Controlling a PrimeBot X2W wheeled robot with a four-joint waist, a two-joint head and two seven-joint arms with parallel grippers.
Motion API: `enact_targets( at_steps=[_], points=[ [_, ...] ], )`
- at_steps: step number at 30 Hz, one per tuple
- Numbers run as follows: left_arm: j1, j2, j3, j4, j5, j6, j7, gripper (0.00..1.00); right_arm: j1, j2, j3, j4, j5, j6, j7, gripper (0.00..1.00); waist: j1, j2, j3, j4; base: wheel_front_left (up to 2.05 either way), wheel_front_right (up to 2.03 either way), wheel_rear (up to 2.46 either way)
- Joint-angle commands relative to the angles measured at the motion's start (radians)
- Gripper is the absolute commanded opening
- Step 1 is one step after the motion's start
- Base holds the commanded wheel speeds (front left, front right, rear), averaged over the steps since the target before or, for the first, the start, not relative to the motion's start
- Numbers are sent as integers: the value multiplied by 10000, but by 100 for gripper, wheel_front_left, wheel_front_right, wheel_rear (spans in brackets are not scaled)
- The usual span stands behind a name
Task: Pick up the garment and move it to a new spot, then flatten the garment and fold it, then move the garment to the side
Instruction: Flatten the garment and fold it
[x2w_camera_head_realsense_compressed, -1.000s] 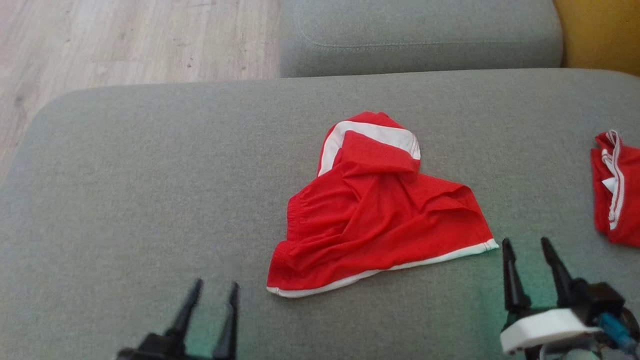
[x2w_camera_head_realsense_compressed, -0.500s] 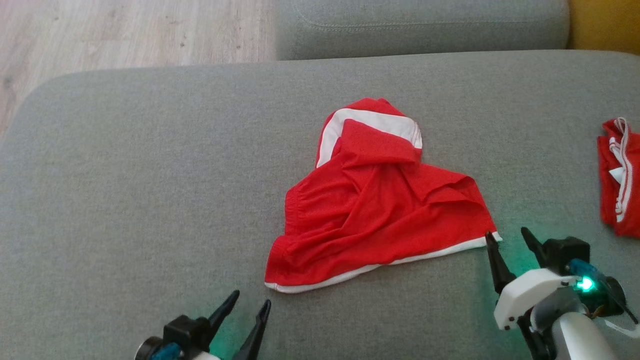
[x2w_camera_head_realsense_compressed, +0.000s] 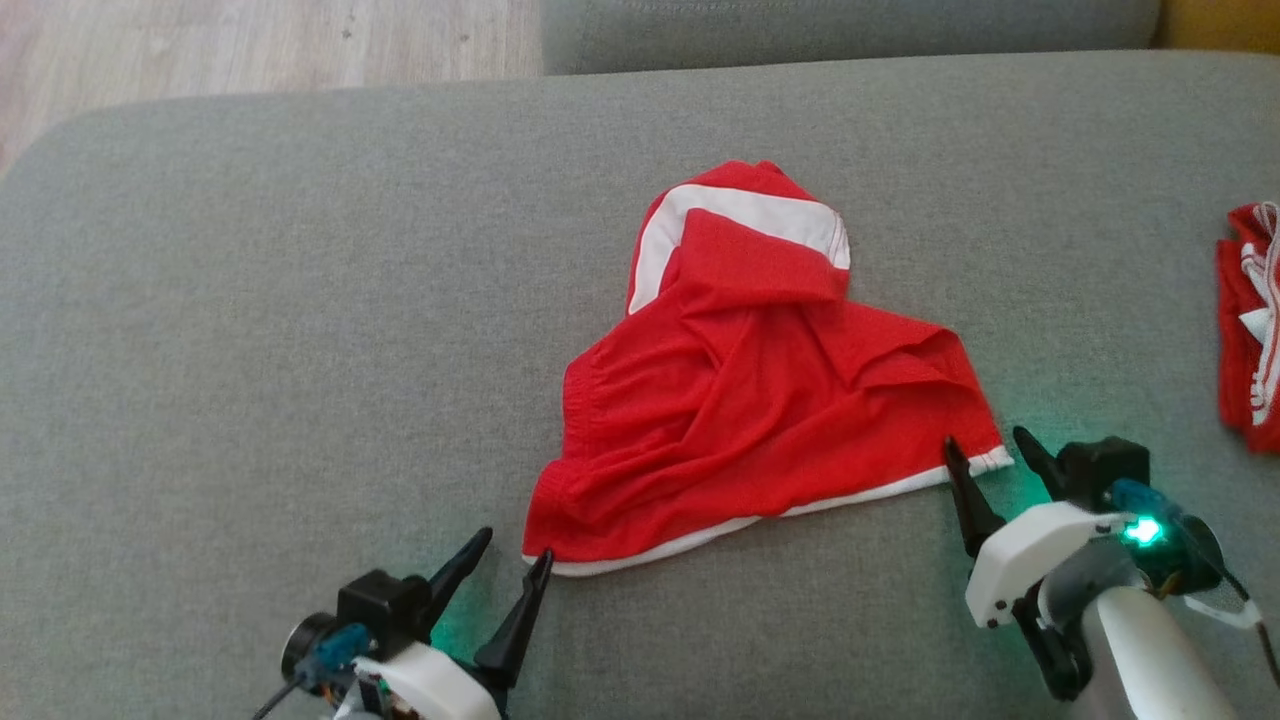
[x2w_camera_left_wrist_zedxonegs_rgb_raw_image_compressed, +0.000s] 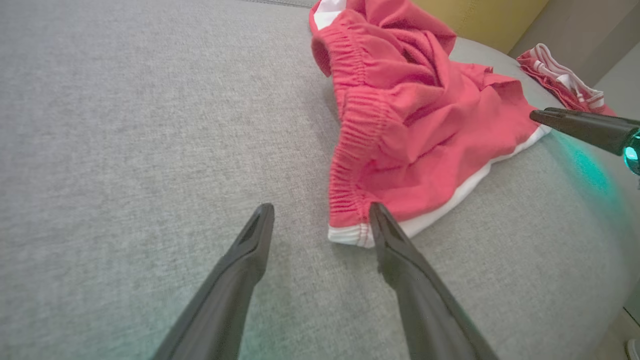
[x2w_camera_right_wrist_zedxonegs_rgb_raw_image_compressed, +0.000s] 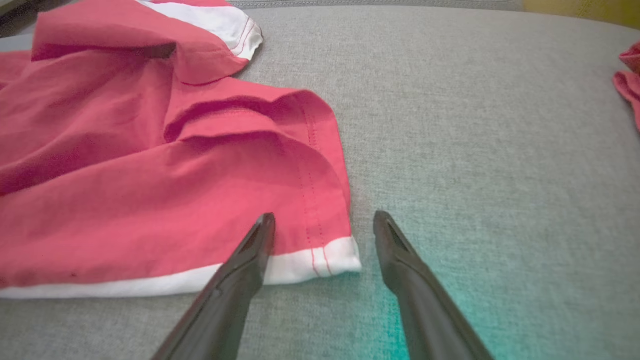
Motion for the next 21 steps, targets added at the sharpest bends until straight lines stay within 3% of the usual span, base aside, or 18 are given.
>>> enact_targets(
  at_steps=[1, 17, 18, 19, 21],
  points=[
    [-373, 167, 195, -118, -92, 16, -125, 100, -326, -76, 252, -190, 77, -9, -57, 100, -2, 0, 22, -7, 0, 0, 0],
    [-1089, 389, -1129, 306, -967, 16, -304, 100, -598, -96, 512, 252, 244, -9, -94, 100, -2, 0, 360, -130, 0, 0, 0],
    [-1130, 401, -1211, 320, -1018, 16, -310, 88, -617, -85, 551, 298, 293, -9, -59, 100, -2, 0, 366, -136, 0, 0, 0],
    [-1167, 411, -1278, 340, -1069, 16, -324, 54, -639, -80, 610, 346, 337, -9, -16, 100, -2, 0, 369, -143, 0, 0, 0],
    [-1233, 431, -1418, 375, -1163, 16, -355, 32, -682, -76, 729, 474, 455, -9, 114, 100, -2, 0, 364, -159, 0, 0, 0]
  ],
)
